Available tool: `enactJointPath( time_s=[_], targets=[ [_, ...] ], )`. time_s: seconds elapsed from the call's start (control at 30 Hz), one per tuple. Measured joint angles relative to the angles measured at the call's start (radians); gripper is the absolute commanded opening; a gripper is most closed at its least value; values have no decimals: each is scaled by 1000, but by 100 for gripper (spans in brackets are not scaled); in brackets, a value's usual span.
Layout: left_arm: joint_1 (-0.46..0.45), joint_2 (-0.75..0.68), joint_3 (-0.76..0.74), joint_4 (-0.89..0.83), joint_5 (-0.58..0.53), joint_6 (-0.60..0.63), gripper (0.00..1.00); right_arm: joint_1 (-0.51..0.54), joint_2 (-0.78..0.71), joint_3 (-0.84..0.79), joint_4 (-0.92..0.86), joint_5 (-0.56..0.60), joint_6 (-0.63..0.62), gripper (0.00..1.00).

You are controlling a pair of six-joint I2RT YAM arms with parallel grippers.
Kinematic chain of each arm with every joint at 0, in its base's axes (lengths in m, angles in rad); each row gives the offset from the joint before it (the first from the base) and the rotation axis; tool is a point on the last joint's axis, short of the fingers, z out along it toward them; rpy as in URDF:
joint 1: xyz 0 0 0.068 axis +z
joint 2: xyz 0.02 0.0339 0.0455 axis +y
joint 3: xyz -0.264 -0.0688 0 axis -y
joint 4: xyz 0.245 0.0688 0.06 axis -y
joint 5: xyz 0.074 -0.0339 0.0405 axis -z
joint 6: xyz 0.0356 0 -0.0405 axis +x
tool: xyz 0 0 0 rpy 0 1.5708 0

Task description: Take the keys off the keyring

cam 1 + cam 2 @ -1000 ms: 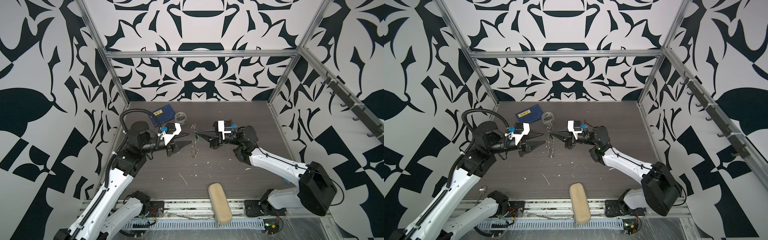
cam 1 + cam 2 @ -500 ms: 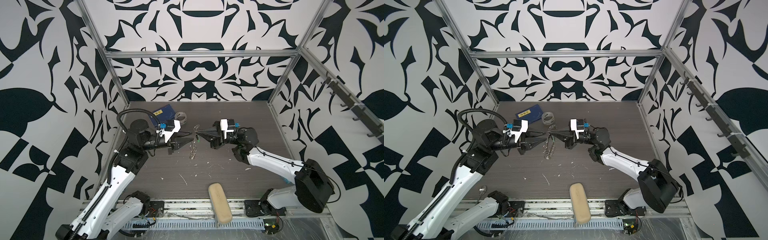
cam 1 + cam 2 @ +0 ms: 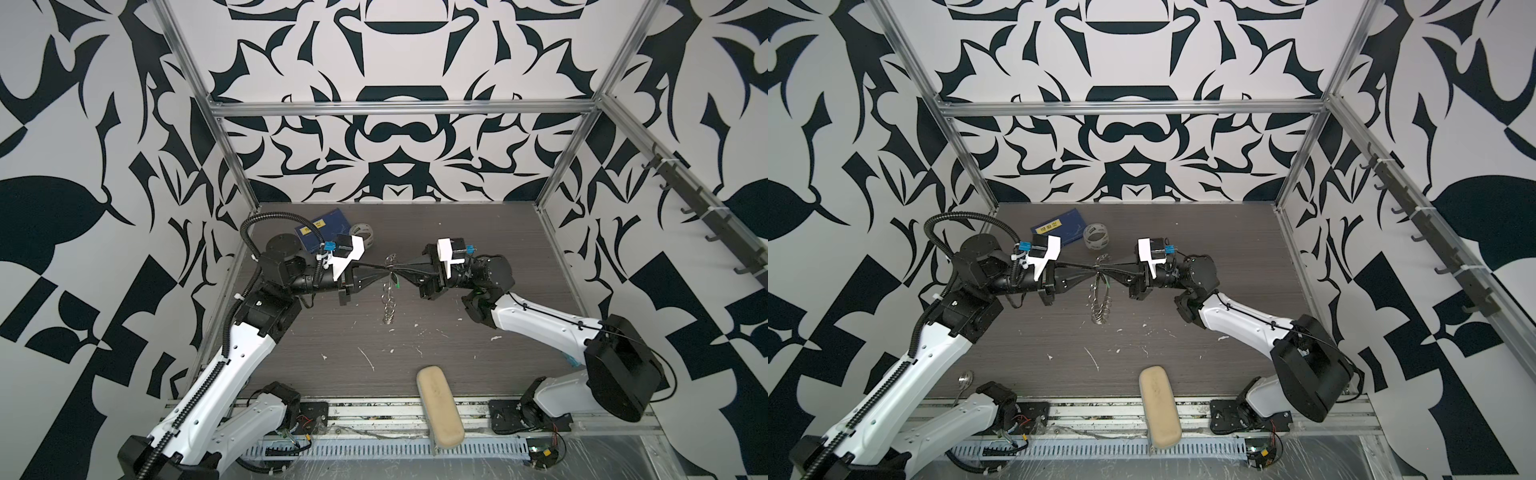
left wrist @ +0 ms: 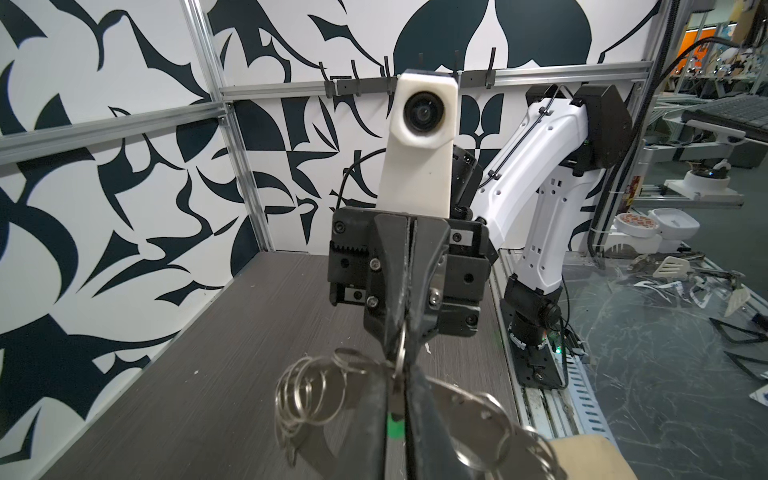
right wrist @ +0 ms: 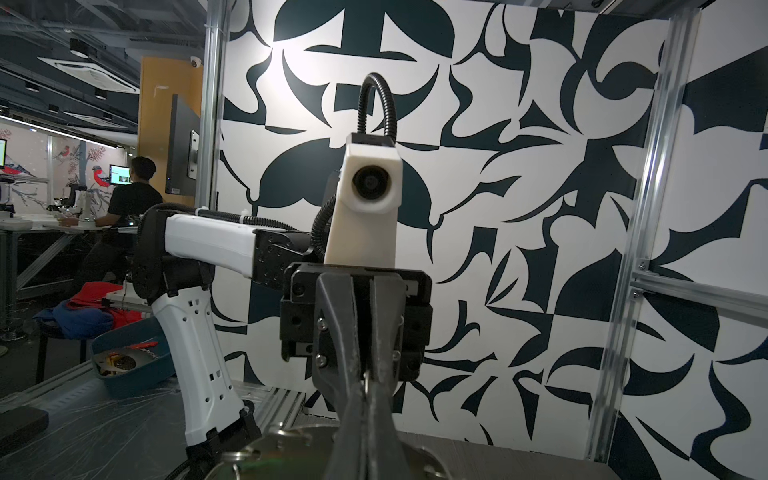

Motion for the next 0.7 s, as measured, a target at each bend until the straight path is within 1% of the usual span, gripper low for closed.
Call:
enactJointPath(
  time_s=[0.13,0.17,0.2,0.23,0.27,0.3,0.4,0.53,0.7],
  targets=[
    [0,0,10,-26,-1,26,0,0,0,2,-8,-6,3,0],
    [0,0,18,-50,-4,41,0,0,-2,3,-21,-6,0,5],
    [0,0,26,-76,-11,57,0,0,-7,3,-40,-8,-7,15],
    [0,0,39,-113,-18,77,0,0,-15,3,-68,-7,-17,21],
    [0,0,58,-159,-31,105,0,0,-29,3,-108,-10,-38,26],
    [0,1,74,-193,-42,129,0,0,-45,3,-146,-10,-56,28],
    [0,6,138,-317,-79,216,0,0,-122,3,-304,-8,-144,30],
    [0,21,204,-449,-111,310,0,0,-225,38,-565,-10,-296,29],
    [0,72,258,-589,-132,404,0,0,-239,141,-819,-23,-422,29]
  ],
)
